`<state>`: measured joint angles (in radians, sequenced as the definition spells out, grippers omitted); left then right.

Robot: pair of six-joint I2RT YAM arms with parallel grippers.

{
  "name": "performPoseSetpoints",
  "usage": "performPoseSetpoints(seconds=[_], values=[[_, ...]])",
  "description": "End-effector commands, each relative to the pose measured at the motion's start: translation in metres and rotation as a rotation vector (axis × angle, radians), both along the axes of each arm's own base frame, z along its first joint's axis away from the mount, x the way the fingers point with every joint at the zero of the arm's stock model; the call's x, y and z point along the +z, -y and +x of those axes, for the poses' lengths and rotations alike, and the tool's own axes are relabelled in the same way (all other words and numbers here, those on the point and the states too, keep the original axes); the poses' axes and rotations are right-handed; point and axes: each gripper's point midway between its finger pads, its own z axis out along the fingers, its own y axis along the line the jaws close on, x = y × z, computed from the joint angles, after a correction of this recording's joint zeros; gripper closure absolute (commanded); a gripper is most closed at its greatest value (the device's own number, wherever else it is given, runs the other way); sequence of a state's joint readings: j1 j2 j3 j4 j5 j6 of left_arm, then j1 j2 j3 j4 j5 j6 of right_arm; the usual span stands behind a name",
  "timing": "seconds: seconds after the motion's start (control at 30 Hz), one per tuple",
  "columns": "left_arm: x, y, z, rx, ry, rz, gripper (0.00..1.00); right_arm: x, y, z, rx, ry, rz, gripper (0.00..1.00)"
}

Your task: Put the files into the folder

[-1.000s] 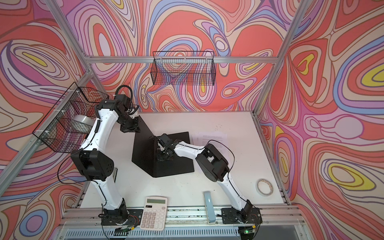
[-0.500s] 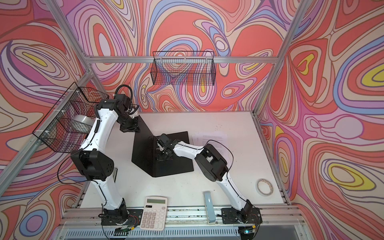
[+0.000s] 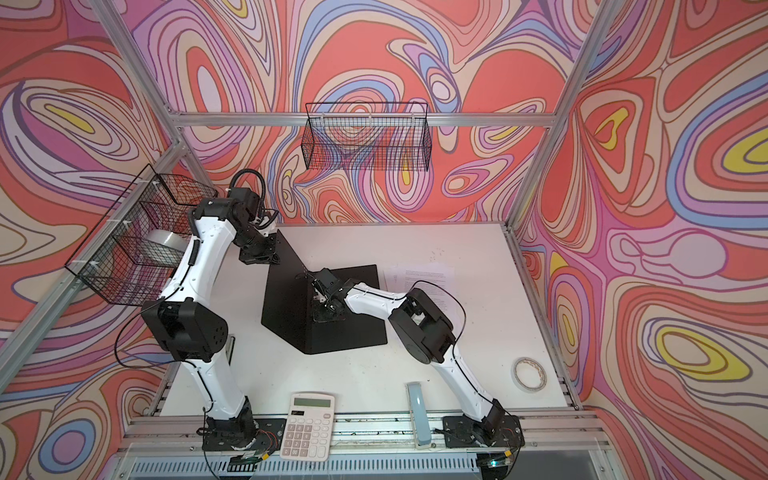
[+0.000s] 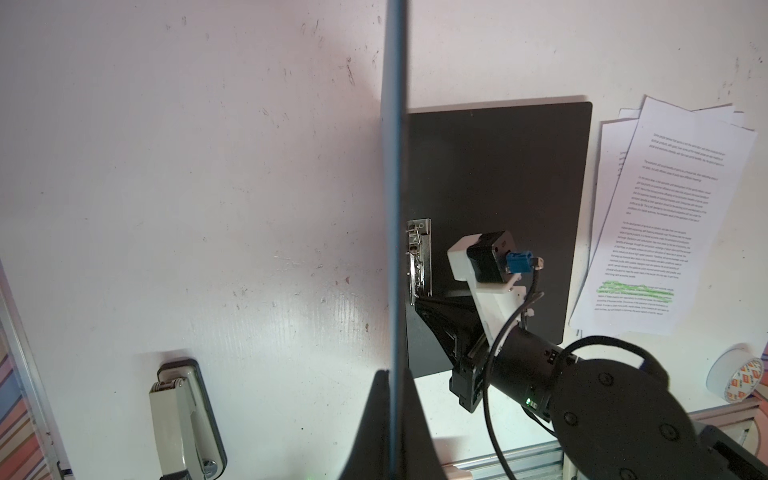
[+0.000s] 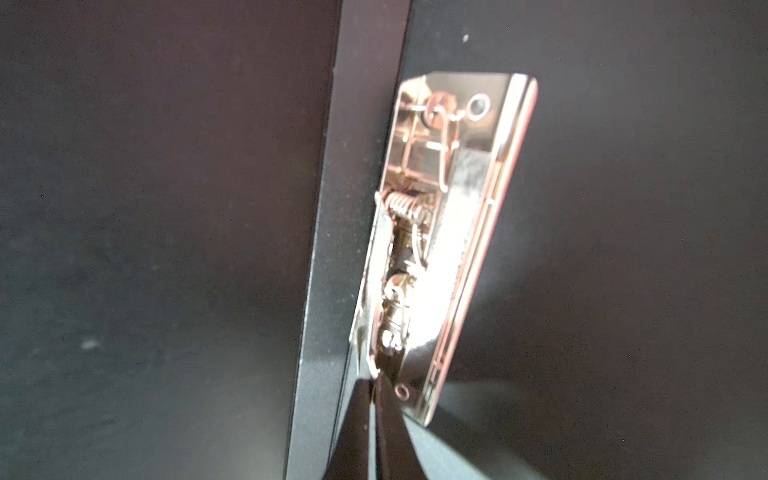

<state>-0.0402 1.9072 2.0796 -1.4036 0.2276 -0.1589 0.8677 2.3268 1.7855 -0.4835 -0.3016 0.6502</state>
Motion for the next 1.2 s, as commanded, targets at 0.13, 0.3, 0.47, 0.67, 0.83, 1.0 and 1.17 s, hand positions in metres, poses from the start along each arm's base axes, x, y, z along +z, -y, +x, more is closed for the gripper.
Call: performPoseSetpoints(seconds=[0.13, 0.3, 0.47, 0.67, 0.83, 1.0, 1.17], values=[[0.011, -0.003, -0.004, -0.018, 0.013, 0.020, 1.00, -0.055, 0.045, -0.013, -0.017, -0.052, -0.238, 1.00], [0.009, -0.005, -0.004, -0.017, 0.009, 0.032, 1.00, -0.049, 0.045, -0.012, -0.017, -0.041, -0.235, 1.00], [0.010, -0.008, -0.004, -0.013, 0.010, 0.037, 1.00, -0.047, 0.046, -0.012, -0.014, -0.036, -0.241, 1.00], [0.008, -0.010, -0.004, -0.013, 0.005, 0.043, 1.00, -0.042, 0.047, -0.010, -0.015, -0.023, -0.245, 1.00], [0.007, -0.010, -0.004, -0.014, 0.001, 0.044, 1.00, -0.034, 0.046, -0.008, -0.013, -0.008, -0.239, 1.00], [0.006, -0.010, -0.004, -0.017, -0.003, 0.045, 1.00, -0.025, 0.043, -0.003, -0.014, 0.008, -0.230, 1.00], [0.005, -0.011, -0.004, -0.020, -0.004, 0.048, 1.00, -0.016, 0.039, 0.000, -0.016, 0.026, -0.212, 1.00]])
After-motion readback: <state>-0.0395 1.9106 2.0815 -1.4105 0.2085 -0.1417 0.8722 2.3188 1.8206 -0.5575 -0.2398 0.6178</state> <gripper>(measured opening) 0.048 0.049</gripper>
